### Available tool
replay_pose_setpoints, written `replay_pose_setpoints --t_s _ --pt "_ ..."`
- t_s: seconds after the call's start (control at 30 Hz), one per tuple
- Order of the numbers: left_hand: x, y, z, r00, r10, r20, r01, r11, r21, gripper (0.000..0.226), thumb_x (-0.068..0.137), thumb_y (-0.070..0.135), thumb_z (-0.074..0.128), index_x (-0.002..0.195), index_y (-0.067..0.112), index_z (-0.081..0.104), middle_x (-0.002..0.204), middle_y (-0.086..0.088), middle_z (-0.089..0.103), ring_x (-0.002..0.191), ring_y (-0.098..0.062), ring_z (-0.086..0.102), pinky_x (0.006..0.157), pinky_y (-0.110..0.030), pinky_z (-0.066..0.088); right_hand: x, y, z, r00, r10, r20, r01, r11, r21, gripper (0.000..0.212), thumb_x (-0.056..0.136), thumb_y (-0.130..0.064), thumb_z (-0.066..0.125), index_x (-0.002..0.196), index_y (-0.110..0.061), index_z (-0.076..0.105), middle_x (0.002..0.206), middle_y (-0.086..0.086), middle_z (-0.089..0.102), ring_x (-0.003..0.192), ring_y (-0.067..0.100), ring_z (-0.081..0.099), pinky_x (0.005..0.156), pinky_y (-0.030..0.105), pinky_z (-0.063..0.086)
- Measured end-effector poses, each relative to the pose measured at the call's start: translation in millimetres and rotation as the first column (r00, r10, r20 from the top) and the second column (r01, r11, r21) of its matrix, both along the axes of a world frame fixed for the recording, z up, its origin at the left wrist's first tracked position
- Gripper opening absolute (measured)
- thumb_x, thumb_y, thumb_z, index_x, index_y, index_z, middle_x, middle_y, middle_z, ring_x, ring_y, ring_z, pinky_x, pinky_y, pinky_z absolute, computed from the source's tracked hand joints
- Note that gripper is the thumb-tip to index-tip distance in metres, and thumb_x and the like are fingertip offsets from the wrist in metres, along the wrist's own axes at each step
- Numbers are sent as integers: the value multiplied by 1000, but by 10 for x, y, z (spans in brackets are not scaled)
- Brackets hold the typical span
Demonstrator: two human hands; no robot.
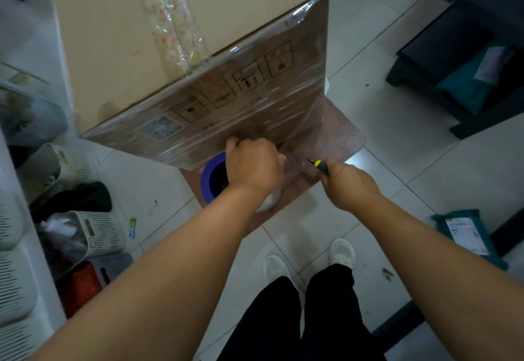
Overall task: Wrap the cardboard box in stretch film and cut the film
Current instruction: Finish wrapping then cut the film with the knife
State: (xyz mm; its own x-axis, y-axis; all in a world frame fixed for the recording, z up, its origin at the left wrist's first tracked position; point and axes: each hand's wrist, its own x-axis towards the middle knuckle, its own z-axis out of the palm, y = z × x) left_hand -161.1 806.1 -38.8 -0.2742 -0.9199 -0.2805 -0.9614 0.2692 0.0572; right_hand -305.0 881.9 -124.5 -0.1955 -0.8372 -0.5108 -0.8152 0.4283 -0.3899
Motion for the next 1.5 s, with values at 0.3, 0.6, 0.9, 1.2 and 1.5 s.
replay_pose_setpoints --t_s 0.3,0.6,0.9,1.2,1.5 --pt "-13 16 17 999 -29 15 29 1000 -6 33 92 39 50 66 24 62 68 3 60 82 -21 56 103 -39 24 180 187 353 994 -46 102 69 968 -240 22 98 -39 39 104 -19 43 80 2 54 67 24 43 54 30 27" --pt "-30 39 32 999 -53 8 53 998 -20 33 93 37 47 67 23 61 73 2 63 87 -20 55 104 -39 24 218 11 439 998 63 -9 -63 969 -240 21 97 -36 39 106 -18 46 94 8 63 77 32 60 59 32 42" --pt "48 78 44 991 -131 -32 131 991 -21 35 95 37 45 70 21 63 75 2 66 86 -18 56 103 -37 23 153 136 -45 999 -17 -34 16 1000 -22 28 100 -40 34 111 -18 48 96 9 64 78 29 56 58 29 34" --pt "10 70 76 975 -198 103 194 980 46 32 87 55 51 85 28 67 88 5 66 106 -20 49 107 -46 19 233 203 -44 995 -97 -25 96 994 -52 32 100 -40 33 113 -15 47 99 11 64 85 32 59 60 30 34" --pt "5 85 102 981 -172 86 165 982 91 10 88 30 54 83 26 61 87 1 62 110 -23 45 108 -48 16 277 311 -51 954 -279 110 283 959 -26 31 99 -36 38 120 -15 49 95 15 64 70 26 45 60 30 33"
